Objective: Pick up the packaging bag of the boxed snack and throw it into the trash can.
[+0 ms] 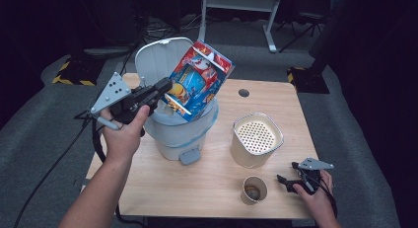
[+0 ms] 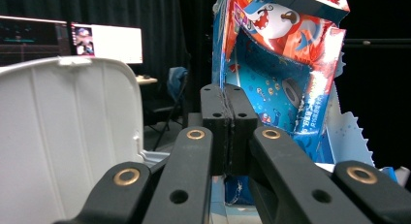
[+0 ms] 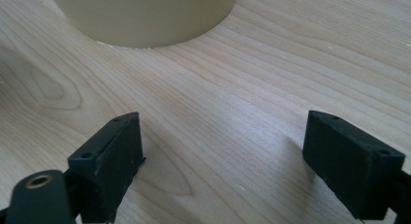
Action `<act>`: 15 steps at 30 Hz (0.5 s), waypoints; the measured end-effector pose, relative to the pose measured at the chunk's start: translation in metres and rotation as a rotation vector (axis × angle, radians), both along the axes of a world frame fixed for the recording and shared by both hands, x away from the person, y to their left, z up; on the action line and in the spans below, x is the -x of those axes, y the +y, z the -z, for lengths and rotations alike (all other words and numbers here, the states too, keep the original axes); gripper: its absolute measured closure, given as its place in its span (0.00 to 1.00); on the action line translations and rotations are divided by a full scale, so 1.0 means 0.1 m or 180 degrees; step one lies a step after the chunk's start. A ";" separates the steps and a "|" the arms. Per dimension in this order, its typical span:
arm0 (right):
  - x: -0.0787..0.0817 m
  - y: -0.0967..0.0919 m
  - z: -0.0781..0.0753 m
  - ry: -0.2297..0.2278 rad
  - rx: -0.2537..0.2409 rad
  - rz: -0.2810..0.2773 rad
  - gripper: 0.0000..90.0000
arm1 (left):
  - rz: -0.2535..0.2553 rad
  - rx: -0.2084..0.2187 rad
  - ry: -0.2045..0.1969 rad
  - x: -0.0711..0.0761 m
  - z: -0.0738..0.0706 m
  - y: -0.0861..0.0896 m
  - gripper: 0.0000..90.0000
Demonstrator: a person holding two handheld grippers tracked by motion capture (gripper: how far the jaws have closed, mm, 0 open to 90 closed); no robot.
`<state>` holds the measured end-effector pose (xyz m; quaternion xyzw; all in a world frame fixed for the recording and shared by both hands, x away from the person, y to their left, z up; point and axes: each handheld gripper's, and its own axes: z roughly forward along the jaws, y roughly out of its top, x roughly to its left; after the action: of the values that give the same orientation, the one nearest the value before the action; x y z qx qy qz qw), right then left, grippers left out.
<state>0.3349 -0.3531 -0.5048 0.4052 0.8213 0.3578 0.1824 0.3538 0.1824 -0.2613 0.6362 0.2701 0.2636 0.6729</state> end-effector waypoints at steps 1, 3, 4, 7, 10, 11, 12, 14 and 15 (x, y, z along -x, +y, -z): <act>0.00 0.00 0.00 -0.0001 0.0000 -0.0001 0.16 | -0.0017 0.0003 0.0004 -0.02 -0.01 0.00 0.99; 0.00 0.00 0.00 0.0000 -0.0001 0.0000 0.16 | -0.0063 0.0003 0.0003 -0.08 -0.02 -0.01 0.99; 0.00 0.00 0.00 0.0000 0.0000 -0.0001 0.16 | -0.0085 0.0000 0.0003 -0.10 -0.02 -0.02 0.99; 0.00 0.00 0.00 -0.0001 0.0000 -0.0001 0.16 | -0.0164 -0.0021 -0.0015 -0.18 -0.02 -0.02 0.99; 0.00 0.00 0.00 0.0000 0.0000 -0.0001 0.16 | -0.0214 -0.0002 -0.0014 -0.23 -0.03 -0.02 0.99; 0.00 0.00 0.00 0.0000 -0.0001 0.0000 0.16 | -0.0236 -0.0006 -0.0013 -0.26 -0.03 -0.02 0.99; 0.00 0.00 0.00 0.0000 -0.0001 0.0000 0.16 | -0.0257 -0.0007 -0.0016 -0.27 -0.03 -0.01 0.99; 0.00 0.00 0.00 0.0000 -0.0001 0.0000 0.16 | -0.0301 -0.0002 -0.0006 -0.31 -0.04 -0.01 0.99; 0.00 0.00 0.00 -0.0001 -0.0001 0.0000 0.16 | -0.0325 0.0004 0.0001 -0.33 -0.04 0.00 0.99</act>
<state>0.3349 -0.3531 -0.5048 0.4052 0.8213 0.3579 0.1824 0.3865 0.1820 -0.2574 0.6211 0.3025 0.2974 0.6590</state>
